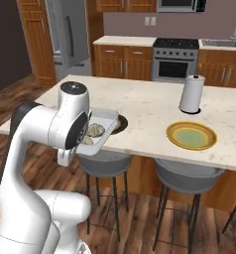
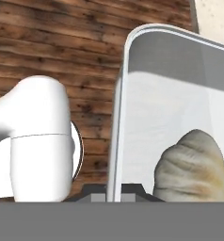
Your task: Place two dumplings into each of the tupperware containers and then place the containers in the fridge.
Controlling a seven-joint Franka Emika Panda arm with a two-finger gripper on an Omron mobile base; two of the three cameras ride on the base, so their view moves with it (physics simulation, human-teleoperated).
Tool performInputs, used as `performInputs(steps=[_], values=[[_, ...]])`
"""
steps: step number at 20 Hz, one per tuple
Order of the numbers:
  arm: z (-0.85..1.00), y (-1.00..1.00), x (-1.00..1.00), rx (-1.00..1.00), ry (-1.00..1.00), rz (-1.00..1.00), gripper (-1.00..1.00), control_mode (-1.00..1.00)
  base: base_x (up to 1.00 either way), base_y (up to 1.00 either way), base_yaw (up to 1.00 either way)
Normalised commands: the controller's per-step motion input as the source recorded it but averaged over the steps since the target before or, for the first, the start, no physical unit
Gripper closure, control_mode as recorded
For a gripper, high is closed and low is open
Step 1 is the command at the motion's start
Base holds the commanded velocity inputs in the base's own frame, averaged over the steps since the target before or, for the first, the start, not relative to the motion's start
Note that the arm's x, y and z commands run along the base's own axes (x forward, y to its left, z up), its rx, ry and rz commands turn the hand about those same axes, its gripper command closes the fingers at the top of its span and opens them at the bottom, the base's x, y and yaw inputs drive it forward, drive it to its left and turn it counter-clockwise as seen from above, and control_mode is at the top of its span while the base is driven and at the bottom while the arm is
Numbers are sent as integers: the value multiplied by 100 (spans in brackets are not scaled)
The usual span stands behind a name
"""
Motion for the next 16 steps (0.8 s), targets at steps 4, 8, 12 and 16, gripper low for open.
performInputs(steps=[4, 8, 12, 16], values=[[0, 0, 0, 0, 0, 0, 100, 100, 0, 100, 13], [0, 0, 0, 0, 0, 0, 100, 100, 0, 100, 12], [0, 0, 0, 0, 0, 0, 100, 100, 0, 100, 10], [0, 0, 0, 0, 0, 0, 100, 100, 6, 100, 9]])
